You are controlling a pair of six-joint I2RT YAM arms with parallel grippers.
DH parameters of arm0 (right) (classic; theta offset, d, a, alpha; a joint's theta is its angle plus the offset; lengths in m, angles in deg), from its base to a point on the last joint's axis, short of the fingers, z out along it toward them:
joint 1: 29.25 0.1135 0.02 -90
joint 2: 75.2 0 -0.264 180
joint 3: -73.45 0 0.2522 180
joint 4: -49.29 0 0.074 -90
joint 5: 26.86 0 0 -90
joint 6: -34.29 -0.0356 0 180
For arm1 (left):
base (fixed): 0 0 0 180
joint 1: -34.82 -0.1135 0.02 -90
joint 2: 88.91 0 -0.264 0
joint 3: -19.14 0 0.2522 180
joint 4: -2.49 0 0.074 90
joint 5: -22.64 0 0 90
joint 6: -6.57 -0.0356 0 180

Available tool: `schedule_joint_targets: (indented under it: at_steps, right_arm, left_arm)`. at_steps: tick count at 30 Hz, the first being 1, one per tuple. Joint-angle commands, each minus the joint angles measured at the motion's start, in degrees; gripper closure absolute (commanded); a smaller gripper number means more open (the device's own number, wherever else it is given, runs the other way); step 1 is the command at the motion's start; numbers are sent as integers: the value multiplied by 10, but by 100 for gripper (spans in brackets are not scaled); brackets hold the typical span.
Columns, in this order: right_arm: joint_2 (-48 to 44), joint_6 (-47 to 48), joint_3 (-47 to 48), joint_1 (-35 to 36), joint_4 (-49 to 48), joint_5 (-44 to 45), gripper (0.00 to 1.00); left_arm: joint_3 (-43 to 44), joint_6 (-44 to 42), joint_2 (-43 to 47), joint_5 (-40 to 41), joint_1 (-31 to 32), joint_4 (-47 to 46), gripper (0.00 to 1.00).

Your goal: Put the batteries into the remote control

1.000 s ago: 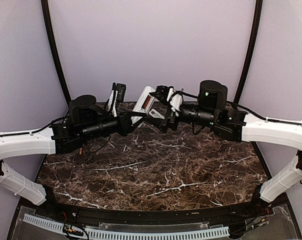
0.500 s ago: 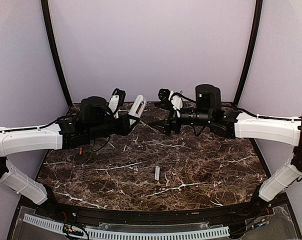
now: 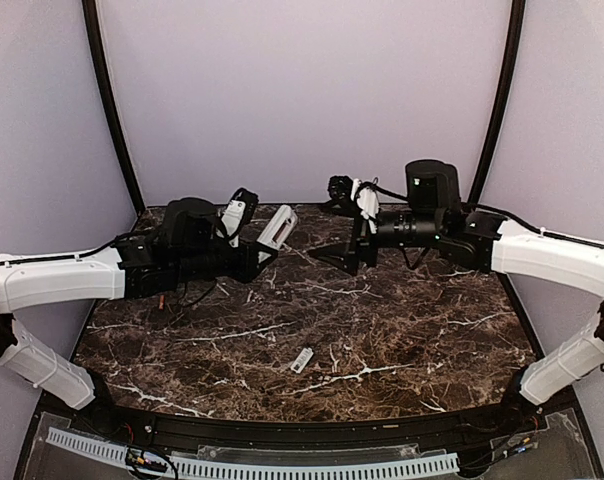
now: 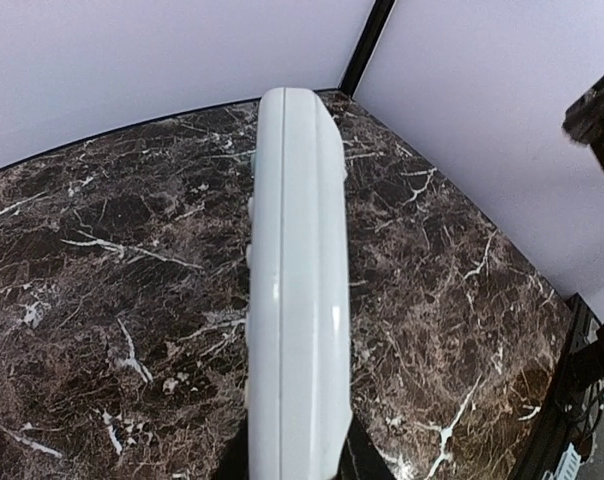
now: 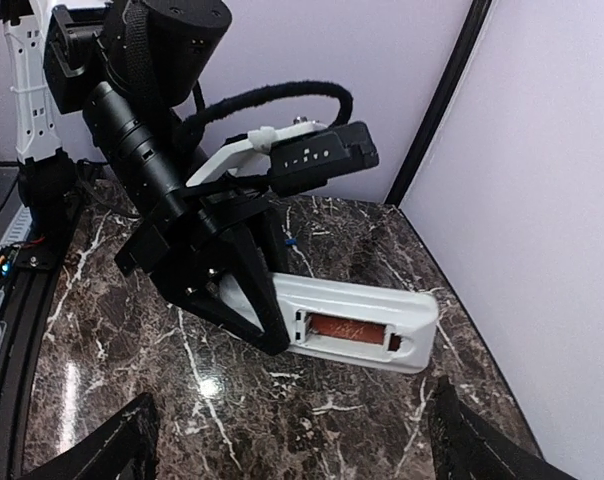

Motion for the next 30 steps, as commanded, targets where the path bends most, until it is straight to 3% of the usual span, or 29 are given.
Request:
schedule_joint_targets:
  at_steps: [1,3,6,9,16,21,25,30]
  right_arm:
    - [-45,182,-5,9,38,32,9]
    - [-56,315,-33,35,29,47,2]
    - [-43,467,-55,82,-21,108,1]
    - [-2,532,-21,110,8,140,1]
    - [60,610,2,142,10,232,3]
    - [80,622,8,145,12,276,21]
    - [87,629,1,146,-8,297,42]
    - [96,627,7,147,-9,312,59]
  left_arm:
    - [15,-50,25,-97,-2,78,100]
    - [17,-51,28,-150,-2,87,100]
    - [21,-44,25,-218,-2,90,100]
    - [32,-33,17,-267,-2,96,100]
    - [36,-32,13,-290,-2,106,100]
    - [40,-36,5,-307,-2,120,100]
    - [42,-38,-1,-313,-3,123,100]
    - [50,-41,-12,-323,-2,132,100]
